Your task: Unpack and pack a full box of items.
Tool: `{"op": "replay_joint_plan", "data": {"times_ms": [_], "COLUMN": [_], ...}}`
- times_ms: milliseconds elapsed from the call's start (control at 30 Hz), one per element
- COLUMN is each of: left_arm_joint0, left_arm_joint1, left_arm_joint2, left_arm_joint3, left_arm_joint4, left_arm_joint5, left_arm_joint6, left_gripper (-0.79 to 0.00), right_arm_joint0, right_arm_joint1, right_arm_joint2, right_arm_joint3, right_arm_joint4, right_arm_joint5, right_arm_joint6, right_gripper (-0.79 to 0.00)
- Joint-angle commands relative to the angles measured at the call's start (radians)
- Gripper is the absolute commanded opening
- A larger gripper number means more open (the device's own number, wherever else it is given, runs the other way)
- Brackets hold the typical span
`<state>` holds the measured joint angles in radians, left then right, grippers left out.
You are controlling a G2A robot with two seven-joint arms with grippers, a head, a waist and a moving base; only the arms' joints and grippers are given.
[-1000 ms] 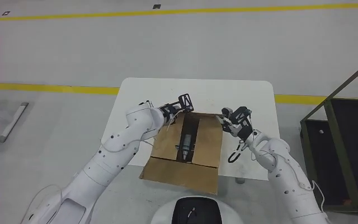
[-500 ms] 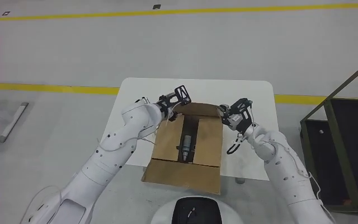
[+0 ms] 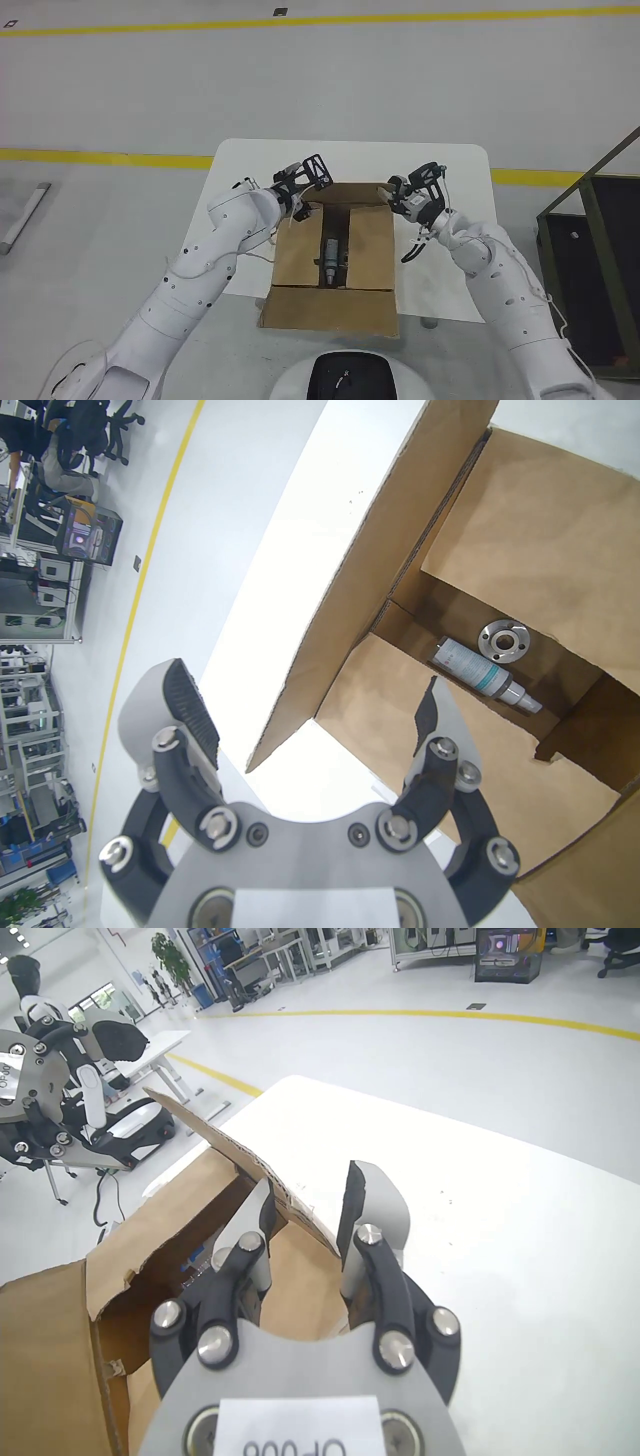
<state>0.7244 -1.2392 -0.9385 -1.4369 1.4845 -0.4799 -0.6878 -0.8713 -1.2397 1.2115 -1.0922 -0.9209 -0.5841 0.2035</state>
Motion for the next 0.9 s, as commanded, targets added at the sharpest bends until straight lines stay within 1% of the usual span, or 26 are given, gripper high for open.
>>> {"op": "replay_joint_plan", "data": {"times_ms": [0, 67, 100, 133, 333, 533, 867], "left_arm_joint0": [0.004, 0.007, 0.009, 0.01, 0.017, 0.019, 0.019], "left_arm_joint1": [0.0, 0.001, 0.001, 0.001, -0.001, -0.004, -0.009], "left_arm_joint2": [-0.004, -0.008, -0.009, -0.01, -0.017, -0.023, -0.023], "left_arm_joint3": [-0.002, -0.003, -0.003, -0.004, -0.005, -0.001, 0.009], "left_arm_joint4": [0.003, 0.006, 0.008, 0.01, 0.012, 0.001, 0.002], "left_arm_joint5": [-0.001, -0.003, -0.002, -0.002, -0.001, 0.009, 0.005], "left_arm_joint6": [0.001, 0.003, 0.004, 0.004, 0.005, -0.012, -0.017], "left_gripper": [0.0, 0.0, 0.0, 0.0, 0.0, 0.0, 0.0], "right_arm_joint0": [0.003, 0.009, 0.015, 0.021, 0.062, 0.093, 0.145], "right_arm_joint1": [0.001, 0.0, -0.001, -0.001, -0.007, -0.011, -0.026], "right_arm_joint2": [0.002, 0.004, 0.004, 0.004, -0.002, -0.003, -0.027], "right_arm_joint3": [0.0, 0.008, 0.015, 0.024, 0.08, 0.139, 0.27], "right_arm_joint4": [0.002, 0.031, 0.045, 0.058, 0.138, 0.219, 0.277], "right_arm_joint5": [0.002, -0.007, -0.014, -0.02, -0.051, -0.045, -0.053], "right_arm_joint6": [0.002, 0.009, 0.016, 0.024, 0.063, 0.109, 0.084], "right_gripper": [-0.502, -0.57, -0.622, -0.785, -0.785, -0.785, -0.785]}}
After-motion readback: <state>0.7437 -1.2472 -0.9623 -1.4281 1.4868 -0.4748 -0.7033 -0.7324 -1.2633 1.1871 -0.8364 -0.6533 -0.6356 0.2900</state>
